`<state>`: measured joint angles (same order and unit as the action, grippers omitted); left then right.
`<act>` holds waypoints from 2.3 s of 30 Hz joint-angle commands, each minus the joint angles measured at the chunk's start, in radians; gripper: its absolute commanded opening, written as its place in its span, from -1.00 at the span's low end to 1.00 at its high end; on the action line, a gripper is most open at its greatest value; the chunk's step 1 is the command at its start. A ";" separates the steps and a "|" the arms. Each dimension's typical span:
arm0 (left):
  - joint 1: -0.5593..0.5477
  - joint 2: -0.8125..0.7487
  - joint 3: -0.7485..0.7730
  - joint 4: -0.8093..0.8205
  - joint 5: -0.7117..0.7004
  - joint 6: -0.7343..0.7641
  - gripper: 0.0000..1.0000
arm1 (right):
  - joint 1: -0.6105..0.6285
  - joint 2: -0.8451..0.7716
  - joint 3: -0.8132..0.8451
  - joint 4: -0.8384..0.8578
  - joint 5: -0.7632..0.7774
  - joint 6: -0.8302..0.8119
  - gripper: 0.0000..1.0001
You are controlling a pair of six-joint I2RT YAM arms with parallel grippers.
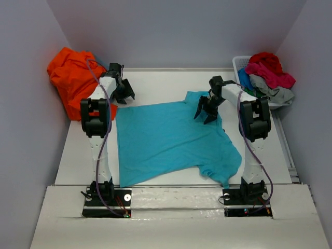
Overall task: Fold and stack the t-shirts
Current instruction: Pick up the flattened T-shirt from the center of the board.
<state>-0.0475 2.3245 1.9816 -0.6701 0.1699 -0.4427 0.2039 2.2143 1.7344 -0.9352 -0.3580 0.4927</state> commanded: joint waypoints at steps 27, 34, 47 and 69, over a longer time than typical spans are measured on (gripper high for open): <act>0.193 -0.395 -0.386 0.084 -0.141 -0.183 0.28 | -0.009 0.036 -0.036 0.004 0.070 -0.043 0.37; 0.239 -0.459 -0.475 0.128 -0.118 -0.244 0.28 | -0.009 0.041 -0.019 -0.002 0.070 -0.045 0.37; 0.287 -0.488 -0.526 0.151 -0.115 -0.266 0.29 | -0.018 0.039 -0.019 -0.004 0.076 -0.048 0.37; 0.074 -0.212 -0.175 0.009 0.020 0.039 0.26 | -0.018 0.058 0.005 -0.005 0.122 -0.036 0.37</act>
<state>0.0586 2.0766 1.7306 -0.6067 0.1711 -0.4931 0.2020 2.2200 1.7397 -0.9398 -0.3588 0.4866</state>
